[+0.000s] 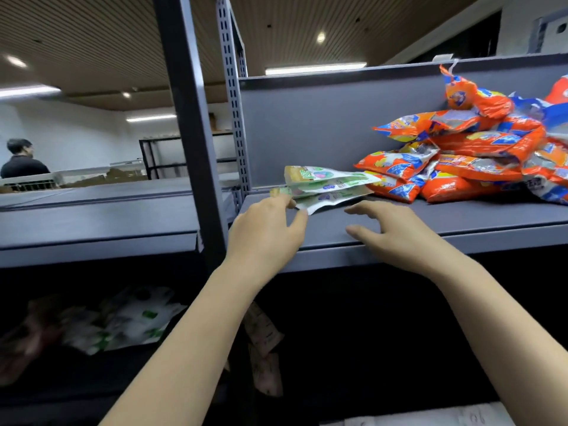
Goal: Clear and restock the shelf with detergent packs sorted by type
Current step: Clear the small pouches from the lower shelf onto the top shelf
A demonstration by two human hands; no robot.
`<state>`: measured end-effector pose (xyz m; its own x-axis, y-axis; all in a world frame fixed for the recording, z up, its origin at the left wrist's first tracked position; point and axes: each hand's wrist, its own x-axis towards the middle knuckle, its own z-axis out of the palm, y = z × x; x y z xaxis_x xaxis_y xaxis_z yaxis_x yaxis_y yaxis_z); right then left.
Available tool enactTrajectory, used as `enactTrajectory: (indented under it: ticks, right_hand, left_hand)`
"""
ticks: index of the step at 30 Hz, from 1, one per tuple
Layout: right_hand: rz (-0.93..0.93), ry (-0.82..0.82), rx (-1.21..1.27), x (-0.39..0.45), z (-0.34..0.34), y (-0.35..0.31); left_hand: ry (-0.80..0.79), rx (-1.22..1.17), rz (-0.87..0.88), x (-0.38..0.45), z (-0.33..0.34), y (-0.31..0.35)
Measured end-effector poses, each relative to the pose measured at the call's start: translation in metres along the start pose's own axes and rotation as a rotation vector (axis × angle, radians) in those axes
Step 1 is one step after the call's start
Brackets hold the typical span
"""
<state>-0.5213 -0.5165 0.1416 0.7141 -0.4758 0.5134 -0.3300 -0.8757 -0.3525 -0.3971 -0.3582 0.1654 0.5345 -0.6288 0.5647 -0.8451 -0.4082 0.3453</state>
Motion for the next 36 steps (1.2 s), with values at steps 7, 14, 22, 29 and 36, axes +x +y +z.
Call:
enactTrajectory:
  ticks: [7, 14, 22, 29, 36]
  right_hand:
    - [-0.002, -0.086, 0.029, -0.042, 0.014, -0.060]
    - [-0.020, -0.162, 0.104, -0.063, 0.065, -0.138]
    - [-0.008, -0.284, 0.121, -0.055, 0.168, -0.222]
    - [0.120, -0.393, 0.095, -0.028, 0.248, -0.270]
    - [0.226, -0.559, 0.037, -0.002, 0.308, -0.285]
  left_hand:
    - [-0.013, -0.033, -0.026, -0.062, -0.038, -0.053]
    - [-0.087, 0.004, -0.120, -0.100, -0.065, -0.142]
    - [-0.249, 0.153, -0.226, -0.121, -0.088, -0.272]
    - [-0.385, 0.260, -0.258, -0.111, -0.091, -0.372]
    - [-0.444, 0.207, -0.310, -0.062, -0.027, -0.462]
